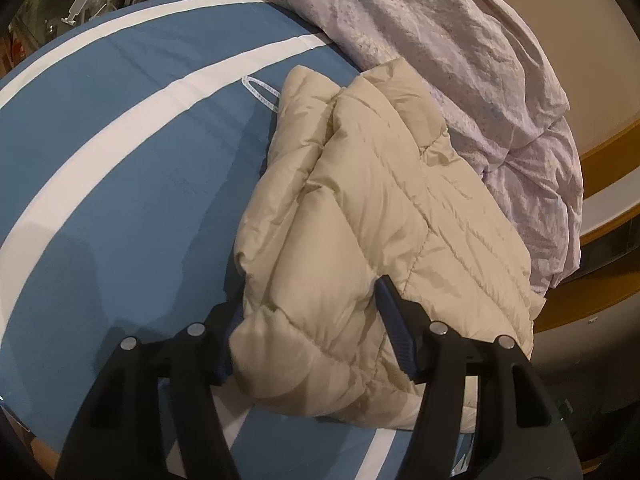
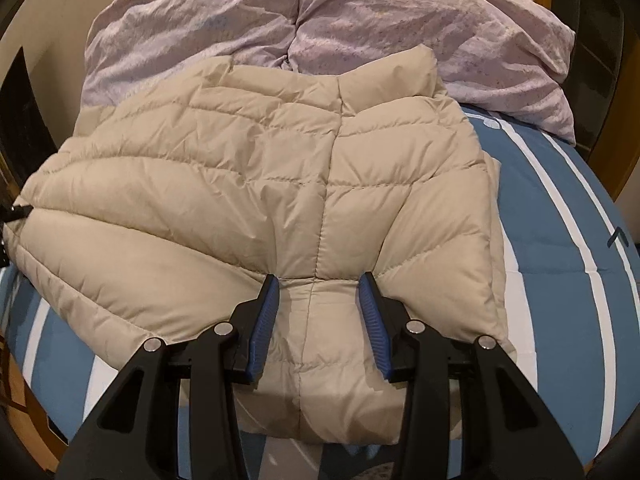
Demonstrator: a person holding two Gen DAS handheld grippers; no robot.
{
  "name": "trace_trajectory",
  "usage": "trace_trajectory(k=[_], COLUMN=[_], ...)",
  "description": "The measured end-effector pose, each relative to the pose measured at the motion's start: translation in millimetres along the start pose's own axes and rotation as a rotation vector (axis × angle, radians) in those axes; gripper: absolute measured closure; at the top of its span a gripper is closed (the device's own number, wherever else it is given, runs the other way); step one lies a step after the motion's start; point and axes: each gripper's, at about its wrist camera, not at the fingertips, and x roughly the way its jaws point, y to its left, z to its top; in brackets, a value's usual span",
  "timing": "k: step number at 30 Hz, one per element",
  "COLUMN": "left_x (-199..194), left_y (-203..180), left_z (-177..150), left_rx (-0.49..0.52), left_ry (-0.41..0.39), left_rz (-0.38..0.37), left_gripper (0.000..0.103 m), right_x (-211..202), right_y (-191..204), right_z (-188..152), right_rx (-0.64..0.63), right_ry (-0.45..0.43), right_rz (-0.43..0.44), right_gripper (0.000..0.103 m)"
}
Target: Fold large clothes
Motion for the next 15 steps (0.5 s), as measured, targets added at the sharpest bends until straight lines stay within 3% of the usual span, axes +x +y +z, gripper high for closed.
trace_trajectory(k=[6, 11, 15], left_x=[2.1, 0.0, -15.8], left_y=[-2.3, -2.1, -11.4], left_z=[-1.5, -1.5, 4.4], left_rx=[-0.026, -0.045, -0.042], left_ry=[-0.02, -0.016, -0.047], left_rz=[-0.003, -0.073, -0.133], left_gripper=[0.042, 0.078, 0.085], right_x=[0.3, 0.5, 0.9], right_y=[0.0, -1.5, -2.5], right_z=[-1.5, -1.5, -1.2], right_rx=[0.002, 0.013, 0.02], right_ry=[-0.007, -0.012, -0.012], right_rz=[0.001, 0.014, 0.024], right_gripper=[0.059, 0.059, 0.059])
